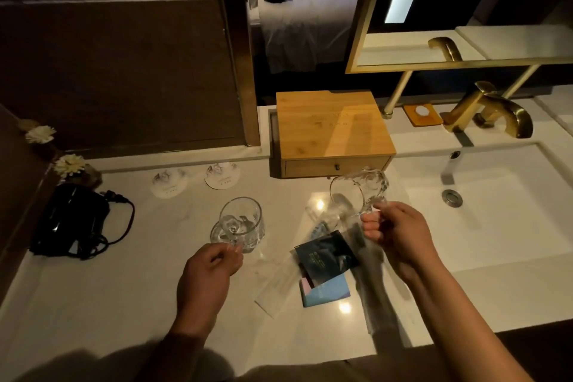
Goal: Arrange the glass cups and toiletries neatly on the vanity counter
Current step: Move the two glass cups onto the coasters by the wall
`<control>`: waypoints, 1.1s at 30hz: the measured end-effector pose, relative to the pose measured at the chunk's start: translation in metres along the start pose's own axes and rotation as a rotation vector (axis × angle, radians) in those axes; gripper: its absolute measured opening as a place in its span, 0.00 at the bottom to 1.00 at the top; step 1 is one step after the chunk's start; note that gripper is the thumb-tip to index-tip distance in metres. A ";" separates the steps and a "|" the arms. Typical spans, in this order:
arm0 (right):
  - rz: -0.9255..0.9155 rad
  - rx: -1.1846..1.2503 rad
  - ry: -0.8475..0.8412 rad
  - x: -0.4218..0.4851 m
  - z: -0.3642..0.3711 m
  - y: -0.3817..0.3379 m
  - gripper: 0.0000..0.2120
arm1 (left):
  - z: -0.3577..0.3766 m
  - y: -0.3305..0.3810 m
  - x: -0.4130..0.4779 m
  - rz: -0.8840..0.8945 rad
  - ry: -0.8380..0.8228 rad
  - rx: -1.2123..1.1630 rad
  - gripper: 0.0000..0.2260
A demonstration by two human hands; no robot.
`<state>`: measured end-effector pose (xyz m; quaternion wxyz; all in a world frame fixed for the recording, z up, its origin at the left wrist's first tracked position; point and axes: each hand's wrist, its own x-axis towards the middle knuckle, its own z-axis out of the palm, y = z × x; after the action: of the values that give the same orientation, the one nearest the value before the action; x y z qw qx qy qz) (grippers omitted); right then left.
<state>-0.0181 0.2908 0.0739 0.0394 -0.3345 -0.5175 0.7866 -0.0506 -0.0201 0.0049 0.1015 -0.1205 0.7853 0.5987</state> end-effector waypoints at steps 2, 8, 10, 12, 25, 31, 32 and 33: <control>0.111 0.154 -0.069 -0.003 0.021 0.007 0.05 | -0.009 -0.001 0.005 0.009 0.008 -0.010 0.13; 0.534 0.504 -0.161 0.003 0.058 0.035 0.05 | -0.030 -0.007 0.015 0.012 0.065 -0.009 0.14; 0.593 0.566 -0.162 0.008 0.064 0.044 0.05 | -0.033 -0.011 0.018 0.012 0.078 -0.008 0.14; 0.593 0.577 -0.146 0.014 0.068 0.051 0.07 | -0.033 -0.013 0.019 0.025 0.081 -0.008 0.13; 0.600 0.578 -0.111 0.038 0.073 0.054 0.07 | -0.011 -0.032 0.014 0.001 0.037 -0.056 0.14; 0.604 0.555 -0.092 0.044 0.070 0.055 0.05 | -0.007 -0.033 0.014 0.024 0.038 -0.007 0.13; 0.607 0.548 -0.089 0.045 0.070 0.056 0.06 | -0.006 -0.033 0.014 0.034 0.036 0.010 0.12; 0.609 0.541 -0.082 0.046 0.069 0.057 0.06 | -0.006 -0.032 0.013 0.036 0.038 0.026 0.12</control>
<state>-0.0770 0.2288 0.0206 -0.1293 -0.4185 -0.1703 0.8827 -0.0532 -0.0349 -0.0270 0.0771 -0.1163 0.7968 0.5879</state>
